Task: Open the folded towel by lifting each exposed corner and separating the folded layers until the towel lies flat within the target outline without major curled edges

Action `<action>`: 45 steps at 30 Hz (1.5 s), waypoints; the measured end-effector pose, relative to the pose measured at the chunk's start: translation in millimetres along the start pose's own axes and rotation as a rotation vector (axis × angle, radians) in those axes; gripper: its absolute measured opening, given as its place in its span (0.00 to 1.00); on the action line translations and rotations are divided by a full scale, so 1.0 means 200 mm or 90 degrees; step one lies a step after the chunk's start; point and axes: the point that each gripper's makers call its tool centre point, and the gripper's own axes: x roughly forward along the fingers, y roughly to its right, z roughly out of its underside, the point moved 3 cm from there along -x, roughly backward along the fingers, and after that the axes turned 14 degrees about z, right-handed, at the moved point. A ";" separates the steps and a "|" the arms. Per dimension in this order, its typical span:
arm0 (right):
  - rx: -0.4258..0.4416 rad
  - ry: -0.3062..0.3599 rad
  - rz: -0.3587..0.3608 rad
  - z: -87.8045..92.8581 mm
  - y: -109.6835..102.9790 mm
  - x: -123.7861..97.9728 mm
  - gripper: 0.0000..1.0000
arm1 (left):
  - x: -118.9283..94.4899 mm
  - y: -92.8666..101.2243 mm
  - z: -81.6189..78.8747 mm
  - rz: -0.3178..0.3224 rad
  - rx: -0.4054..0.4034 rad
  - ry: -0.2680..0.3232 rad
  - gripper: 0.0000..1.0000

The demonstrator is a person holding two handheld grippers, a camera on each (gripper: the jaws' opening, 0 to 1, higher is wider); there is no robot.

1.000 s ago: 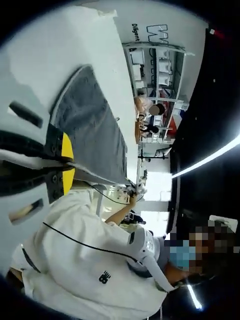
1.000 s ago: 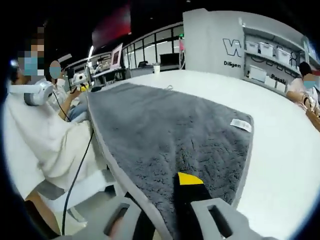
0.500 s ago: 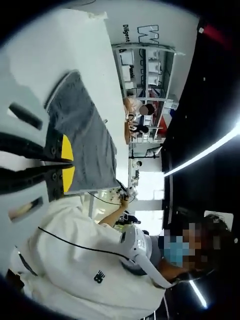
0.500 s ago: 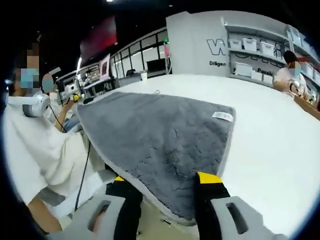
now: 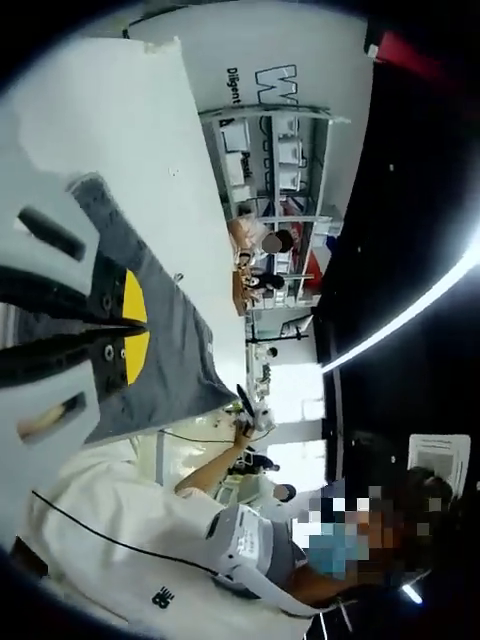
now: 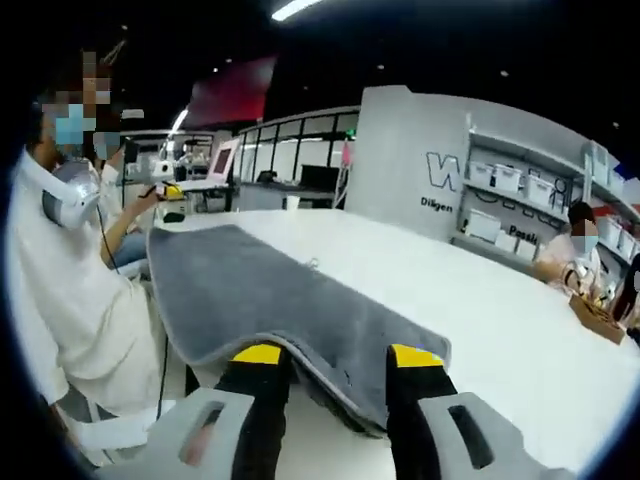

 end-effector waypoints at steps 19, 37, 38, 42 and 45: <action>0.025 -0.045 -0.016 0.07 -0.02 0.04 0.48 | 0.34 -0.19 0.11 0.000 -0.019 -0.113 0.04; -0.052 -0.001 -0.112 -0.11 -0.31 0.87 0.00 | 0.61 -0.38 0.18 0.027 -0.084 -0.147 0.01; -0.083 -0.007 -0.107 -0.09 -0.32 0.93 0.00 | 0.64 -0.39 0.17 0.031 -0.084 -0.147 0.01; -0.082 -0.062 -0.143 -0.03 -0.40 1.09 0.00 | 0.70 -0.44 0.17 0.036 -0.060 -0.164 0.00; -0.068 -0.086 -0.169 0.01 -0.41 1.23 0.00 | 0.77 -0.50 0.21 0.047 -0.071 -0.165 0.00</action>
